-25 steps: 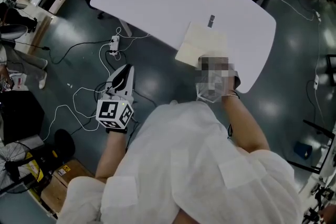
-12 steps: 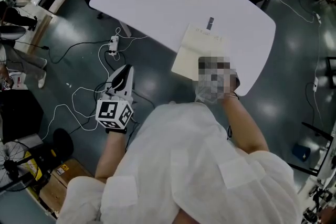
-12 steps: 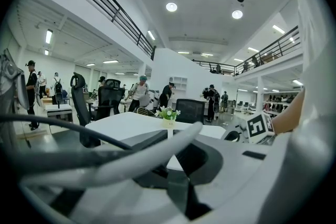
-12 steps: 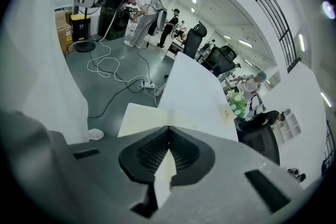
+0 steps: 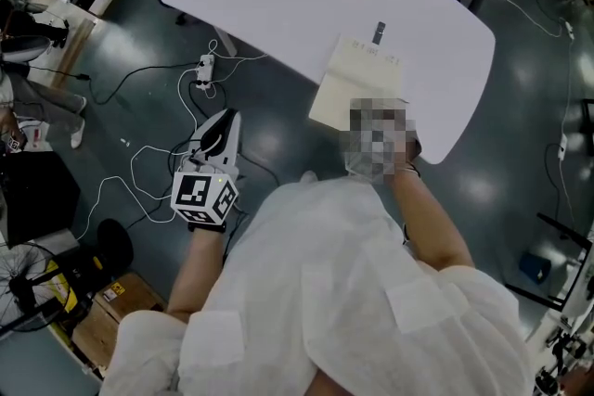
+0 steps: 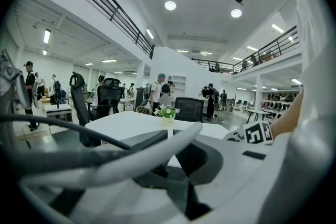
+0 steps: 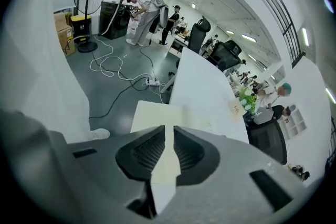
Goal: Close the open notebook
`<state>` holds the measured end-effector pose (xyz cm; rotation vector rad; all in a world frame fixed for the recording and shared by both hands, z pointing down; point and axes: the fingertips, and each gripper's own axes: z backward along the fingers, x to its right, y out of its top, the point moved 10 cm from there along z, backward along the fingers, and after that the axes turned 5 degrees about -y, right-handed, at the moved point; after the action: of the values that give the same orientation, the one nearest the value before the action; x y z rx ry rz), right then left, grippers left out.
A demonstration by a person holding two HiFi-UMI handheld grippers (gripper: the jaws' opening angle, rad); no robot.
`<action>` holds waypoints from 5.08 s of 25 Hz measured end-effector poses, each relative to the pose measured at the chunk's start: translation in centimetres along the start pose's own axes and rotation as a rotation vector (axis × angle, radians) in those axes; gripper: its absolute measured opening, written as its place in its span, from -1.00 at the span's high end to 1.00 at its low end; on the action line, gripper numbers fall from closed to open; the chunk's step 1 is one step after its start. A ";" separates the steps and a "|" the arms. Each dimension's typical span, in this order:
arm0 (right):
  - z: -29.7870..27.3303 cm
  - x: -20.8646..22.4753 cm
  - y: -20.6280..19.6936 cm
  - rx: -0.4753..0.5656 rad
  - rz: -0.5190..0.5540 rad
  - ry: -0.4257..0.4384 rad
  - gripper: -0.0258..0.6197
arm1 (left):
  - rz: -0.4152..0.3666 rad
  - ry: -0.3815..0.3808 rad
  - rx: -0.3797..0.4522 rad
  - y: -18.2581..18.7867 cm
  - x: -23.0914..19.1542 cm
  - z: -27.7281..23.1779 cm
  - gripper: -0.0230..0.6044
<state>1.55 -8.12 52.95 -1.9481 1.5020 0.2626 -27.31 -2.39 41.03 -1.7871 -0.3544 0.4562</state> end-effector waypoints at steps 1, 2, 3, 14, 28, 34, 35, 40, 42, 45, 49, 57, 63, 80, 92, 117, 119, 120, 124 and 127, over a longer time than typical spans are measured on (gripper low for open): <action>-0.3 -0.4 -0.1 -0.009 0.003 0.011 0.75 | 0.000 0.001 -0.001 0.0 0.0 0.1 0.83; -0.5 -0.8 -0.3 -0.017 0.005 0.022 0.73 | 0.000 0.002 -0.001 -0.1 -0.1 0.1 0.83; -0.8 -1.2 -0.4 -0.025 0.006 0.034 0.72 | 0.000 0.002 -0.001 -0.1 -0.1 0.2 0.83; -3.4 -5.7 -1.3 -0.087 0.073 0.088 0.38 | 0.005 0.016 -0.026 -1.3 0.4 2.4 0.83; -6.7 -9.3 -2.6 -0.160 0.161 -0.033 0.15 | -0.001 0.034 -0.067 -2.7 0.8 4.5 0.83; -7.2 -9.6 -2.8 -0.190 0.189 -0.050 0.23 | -0.005 0.020 -0.078 -2.7 1.1 4.4 0.83; -7.2 -9.5 -2.8 -0.192 0.185 -0.044 0.23 | -0.005 0.018 -0.077 -2.7 1.1 4.3 0.83; -6.7 -9.1 -2.7 -0.192 0.151 -0.035 0.28 | -0.002 0.006 -0.068 -2.6 1.2 3.6 0.83; -6.0 -8.9 -2.5 -0.179 0.137 -0.037 0.32 | 0.003 0.003 -0.065 -2.6 1.0 3.5 0.83; -5.0 -8.4 -2.3 -0.163 0.125 -0.037 0.40 | 0.008 -0.002 -0.060 -2.6 0.8 3.1 0.83; -3.9 -7.7 -2.0 -0.152 0.108 -0.022 0.53 | 0.012 -0.011 -0.047 -2.3 0.6 2.6 0.83; -1.0 -4.2 -0.4 -0.132 0.073 -0.023 0.76 | 0.014 -0.036 -0.041 -1.9 0.2 1.2 0.83; 0.5 -0.4 0.1 -0.099 0.070 -0.041 0.84 | 0.019 -0.051 -0.032 -1.4 0.2 0.3 0.83; -0.1 9.3 -0.7 -0.056 0.008 0.099 0.83 | 0.035 -0.025 0.001 1.1 1.6 -4.7 0.83; -3.5 15.6 -2.4 -0.037 -0.053 0.238 0.79 | 0.052 0.024 0.011 3.0 2.7 -9.8 0.83; -14.8 20.0 -6.6 -0.127 -0.027 0.334 0.76 | 0.071 0.200 -0.041 3.0 4.3 -11.2 0.83; -15.6 20.1 -6.7 -0.133 0.004 0.301 0.91 | 0.071 0.207 -0.044 2.8 4.4 -11.2 0.83; -15.9 20.1 -6.8 -0.136 0.012 0.294 0.91 | 0.071 0.211 -0.045 2.8 4.4 -11.2 0.83; -16.4 20.4 -6.8 -0.144 -0.001 0.285 0.91 | 0.078 0.227 -0.046 2.6 4.7 -10.8 0.83; -16.3 20.5 -6.8 -0.140 -0.003 0.278 0.91 | 0.082 0.231 -0.047 2.3 4.9 -10.8 0.83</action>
<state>10.72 -33.27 57.18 -2.1678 1.6956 0.0995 -17.86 -9.82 40.65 -1.8826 -0.1318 0.2957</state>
